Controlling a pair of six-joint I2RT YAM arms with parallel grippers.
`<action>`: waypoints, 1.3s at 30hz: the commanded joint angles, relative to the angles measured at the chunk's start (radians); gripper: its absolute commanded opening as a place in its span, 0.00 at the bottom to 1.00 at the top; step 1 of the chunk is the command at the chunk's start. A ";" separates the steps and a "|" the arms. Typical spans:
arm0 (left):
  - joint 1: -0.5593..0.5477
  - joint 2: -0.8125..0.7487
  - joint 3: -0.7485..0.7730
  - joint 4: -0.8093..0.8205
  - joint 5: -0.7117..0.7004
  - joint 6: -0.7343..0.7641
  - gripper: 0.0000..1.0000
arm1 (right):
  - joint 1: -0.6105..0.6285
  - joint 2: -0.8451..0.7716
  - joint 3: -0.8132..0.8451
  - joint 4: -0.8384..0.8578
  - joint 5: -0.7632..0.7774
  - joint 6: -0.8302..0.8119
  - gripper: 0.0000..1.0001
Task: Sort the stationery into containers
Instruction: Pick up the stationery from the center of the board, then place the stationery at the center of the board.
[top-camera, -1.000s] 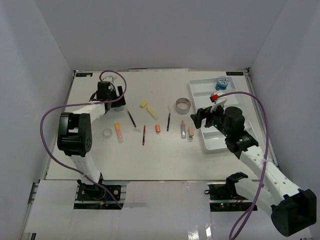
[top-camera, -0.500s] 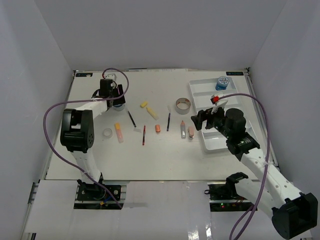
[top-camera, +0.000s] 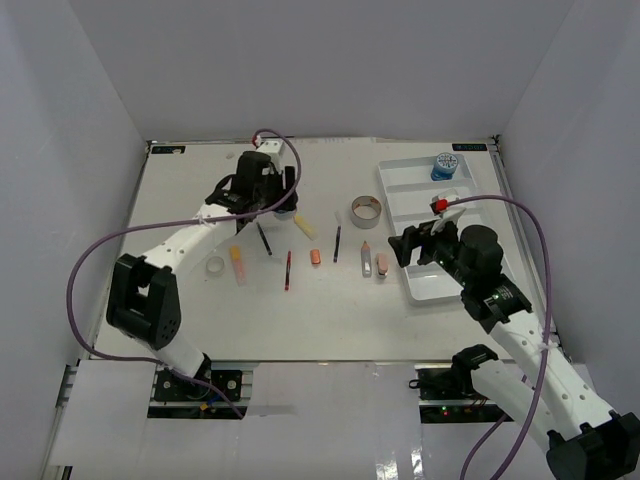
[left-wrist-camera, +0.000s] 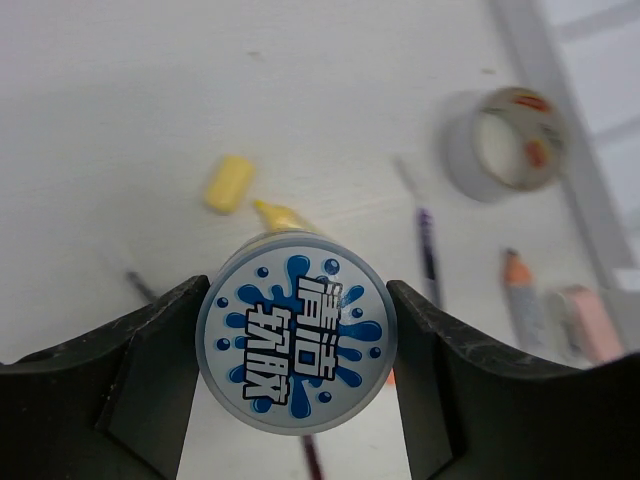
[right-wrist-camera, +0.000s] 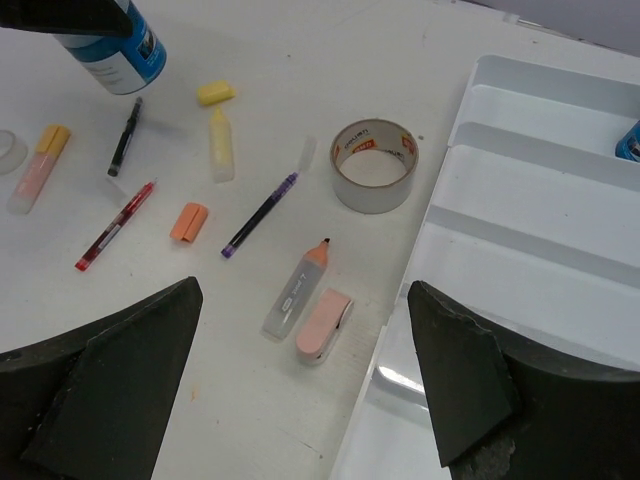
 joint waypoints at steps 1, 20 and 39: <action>-0.130 -0.148 -0.029 -0.058 0.022 -0.101 0.43 | 0.006 -0.035 -0.001 -0.045 0.015 0.012 0.90; -0.551 0.018 -0.124 -0.043 -0.153 -0.298 0.68 | 0.006 -0.106 -0.053 -0.105 0.015 0.023 0.90; -0.465 -0.117 -0.115 -0.057 -0.162 -0.330 0.98 | 0.095 0.052 0.014 -0.108 -0.043 -0.018 0.90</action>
